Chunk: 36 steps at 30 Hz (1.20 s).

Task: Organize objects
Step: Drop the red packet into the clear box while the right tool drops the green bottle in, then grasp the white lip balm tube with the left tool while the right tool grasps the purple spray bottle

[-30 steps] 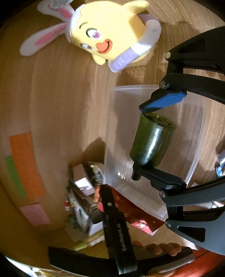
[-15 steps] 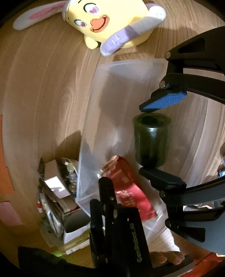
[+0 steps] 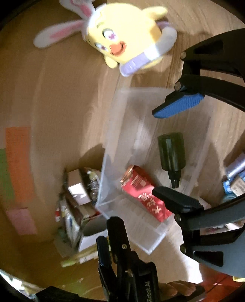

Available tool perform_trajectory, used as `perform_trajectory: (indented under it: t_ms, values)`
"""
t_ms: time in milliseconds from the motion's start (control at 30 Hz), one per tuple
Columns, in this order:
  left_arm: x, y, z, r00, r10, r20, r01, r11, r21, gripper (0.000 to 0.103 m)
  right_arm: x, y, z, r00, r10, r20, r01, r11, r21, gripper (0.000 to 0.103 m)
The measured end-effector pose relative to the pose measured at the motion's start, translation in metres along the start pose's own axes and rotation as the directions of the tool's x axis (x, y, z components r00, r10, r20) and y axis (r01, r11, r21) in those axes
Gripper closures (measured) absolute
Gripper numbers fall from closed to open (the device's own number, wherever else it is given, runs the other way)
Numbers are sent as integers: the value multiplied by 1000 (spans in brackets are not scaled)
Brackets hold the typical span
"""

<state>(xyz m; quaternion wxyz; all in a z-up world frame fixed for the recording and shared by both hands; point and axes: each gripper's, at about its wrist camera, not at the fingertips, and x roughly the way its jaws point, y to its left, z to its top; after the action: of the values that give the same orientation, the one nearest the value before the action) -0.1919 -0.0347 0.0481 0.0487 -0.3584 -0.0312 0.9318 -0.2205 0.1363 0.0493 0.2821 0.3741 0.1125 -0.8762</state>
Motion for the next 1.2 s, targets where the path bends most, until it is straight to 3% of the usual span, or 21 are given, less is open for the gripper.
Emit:
perform_trajectory:
  t_ms: [100, 267, 667, 867, 1033, 1100, 1200]
  values:
    - [-24, 0, -6, 999, 17, 48, -18, 1000, 2, 5, -28, 4, -8, 998, -12, 58, 13, 1000, -13, 19]
    - [-52, 6, -28, 996, 48, 73, -48, 999, -1, 2, -53, 1, -26, 996, -3, 87, 5, 1000, -13, 18]
    - [-51, 22, -108, 994, 107, -32, -108, 994, -28, 2, -38, -11, -89, 999, 37, -17, -36, 997, 63, 18]
    - [-40, 24, -150, 991, 90, -101, -97, 993, -62, 2, -21, -8, -116, 997, 15, -69, -12, 999, 37, 19]
    - [-39, 21, -171, 989, 80, -127, -90, 993, -73, 3, -14, -10, -127, 994, 33, -102, -30, 999, 33, 43]
    - [-39, 20, -177, 988, 73, -137, -84, 994, -75, 15, -11, -8, -129, 993, 39, -111, -36, 999, 29, 51]
    - [-36, 19, -185, 985, 51, -167, -66, 994, -85, 24, -8, -6, -131, 991, 48, -122, -46, 999, 19, 63]
